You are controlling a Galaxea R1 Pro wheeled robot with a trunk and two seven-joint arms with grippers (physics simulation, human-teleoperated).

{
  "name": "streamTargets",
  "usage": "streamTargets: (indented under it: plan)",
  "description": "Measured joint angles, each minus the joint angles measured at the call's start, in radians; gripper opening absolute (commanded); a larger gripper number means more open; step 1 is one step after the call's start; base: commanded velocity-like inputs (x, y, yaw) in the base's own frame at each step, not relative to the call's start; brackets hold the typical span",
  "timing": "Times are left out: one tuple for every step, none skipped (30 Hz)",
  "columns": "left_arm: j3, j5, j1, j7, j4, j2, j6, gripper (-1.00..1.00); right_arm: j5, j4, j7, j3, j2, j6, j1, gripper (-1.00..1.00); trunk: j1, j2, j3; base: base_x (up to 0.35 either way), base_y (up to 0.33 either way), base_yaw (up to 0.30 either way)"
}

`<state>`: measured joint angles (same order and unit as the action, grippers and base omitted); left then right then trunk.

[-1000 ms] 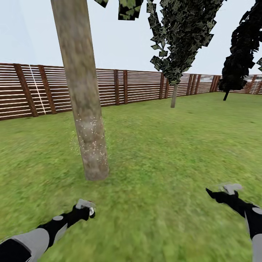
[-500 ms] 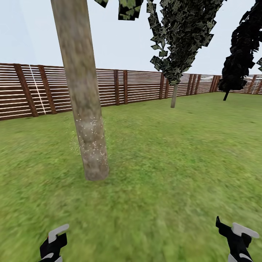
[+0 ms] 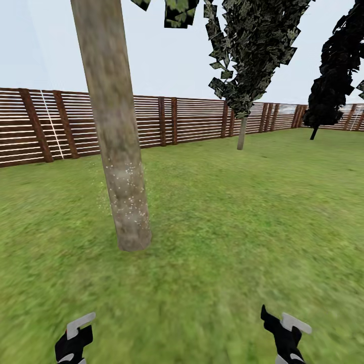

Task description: In the garden, pick up the pesticide atomizer on the floor and spray pesticide onto both trees until each tree trunk is fully covered.

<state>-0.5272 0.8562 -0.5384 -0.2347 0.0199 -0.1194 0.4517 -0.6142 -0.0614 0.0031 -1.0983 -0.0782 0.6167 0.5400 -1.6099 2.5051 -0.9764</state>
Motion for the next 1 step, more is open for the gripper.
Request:
streamTargets:
  plan:
    - [0.000, 0.000, 0.000, 0.000, 0.000, 0.000, 0.000, -1.00, 0.000, 0.000, 0.000, 0.000, 0.001, 0.000, 0.000, 1.00, 0.000, 0.000, 0.000, 0.000, 0.000, 0.000]
